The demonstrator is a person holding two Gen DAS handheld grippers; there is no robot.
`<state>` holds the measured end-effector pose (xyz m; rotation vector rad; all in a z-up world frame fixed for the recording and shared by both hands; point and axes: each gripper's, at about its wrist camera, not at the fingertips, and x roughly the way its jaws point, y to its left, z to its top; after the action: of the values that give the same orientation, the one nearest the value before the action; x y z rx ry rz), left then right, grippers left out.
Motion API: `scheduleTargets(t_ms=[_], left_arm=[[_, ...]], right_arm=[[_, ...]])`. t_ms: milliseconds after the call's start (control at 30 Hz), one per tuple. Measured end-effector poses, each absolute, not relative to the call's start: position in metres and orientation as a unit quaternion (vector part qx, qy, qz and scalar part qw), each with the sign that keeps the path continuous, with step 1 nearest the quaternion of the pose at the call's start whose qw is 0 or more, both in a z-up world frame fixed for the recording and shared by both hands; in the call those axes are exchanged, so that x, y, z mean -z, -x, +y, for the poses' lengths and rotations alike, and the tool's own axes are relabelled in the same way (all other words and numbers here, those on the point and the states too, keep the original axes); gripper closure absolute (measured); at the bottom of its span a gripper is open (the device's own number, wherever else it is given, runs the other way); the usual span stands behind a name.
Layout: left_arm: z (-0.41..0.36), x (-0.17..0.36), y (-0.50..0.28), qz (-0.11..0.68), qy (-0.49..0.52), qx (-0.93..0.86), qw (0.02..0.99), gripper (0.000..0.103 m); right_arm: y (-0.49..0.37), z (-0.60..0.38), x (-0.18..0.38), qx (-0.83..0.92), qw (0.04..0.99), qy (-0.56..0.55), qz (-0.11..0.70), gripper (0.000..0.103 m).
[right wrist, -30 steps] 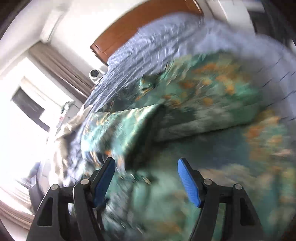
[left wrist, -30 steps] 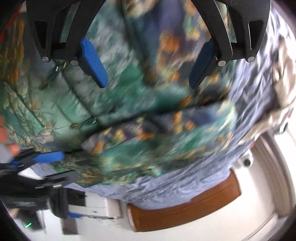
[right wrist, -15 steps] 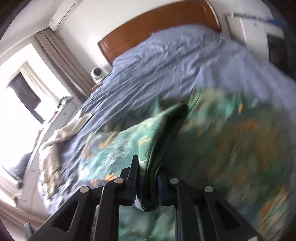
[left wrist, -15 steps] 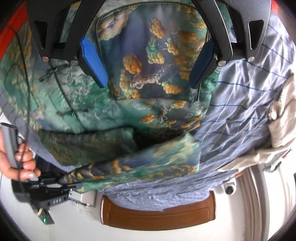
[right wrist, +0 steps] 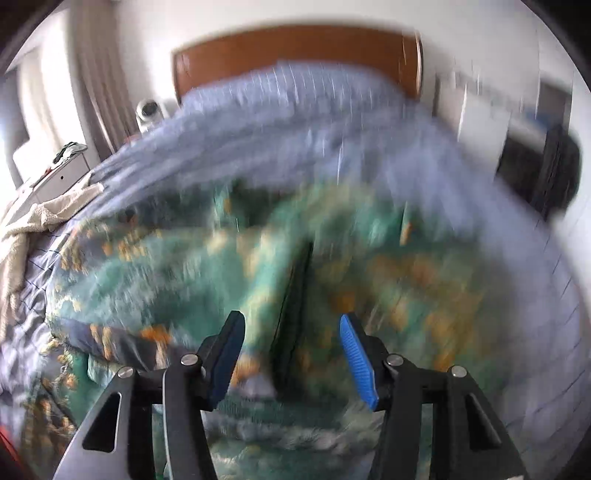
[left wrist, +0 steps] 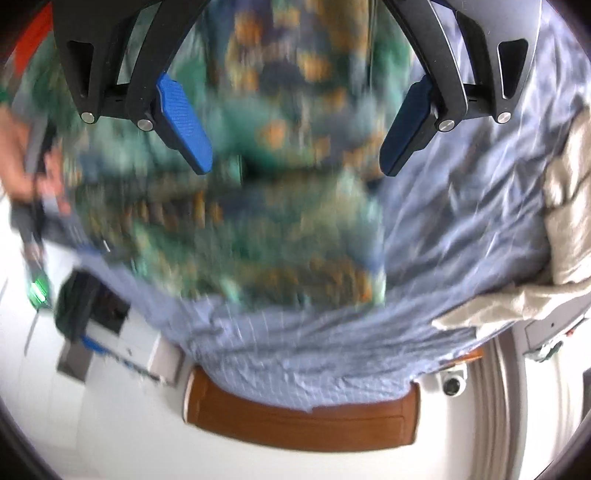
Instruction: Fold large clothes
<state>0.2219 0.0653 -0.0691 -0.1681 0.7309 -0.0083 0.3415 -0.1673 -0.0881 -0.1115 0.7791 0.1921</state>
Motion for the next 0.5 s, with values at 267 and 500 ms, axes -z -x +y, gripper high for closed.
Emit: scheduleTargets(t_ms=[267, 500], left_arm=[[0.068, 0.135, -0.334, 0.438, 0.075, -0.010, 0.896, 0.042], [0.063, 0.177, -0.331, 0.435, 0.064, -0.005, 0.898, 0.042]], right_arm=[[-0.381, -0.124, 0.124, -0.185, 0.875, 0.069, 0.442, 0.048], [-0.380, -0.128, 0.172, -0.187, 0.863, 0.052, 0.466, 0.048]])
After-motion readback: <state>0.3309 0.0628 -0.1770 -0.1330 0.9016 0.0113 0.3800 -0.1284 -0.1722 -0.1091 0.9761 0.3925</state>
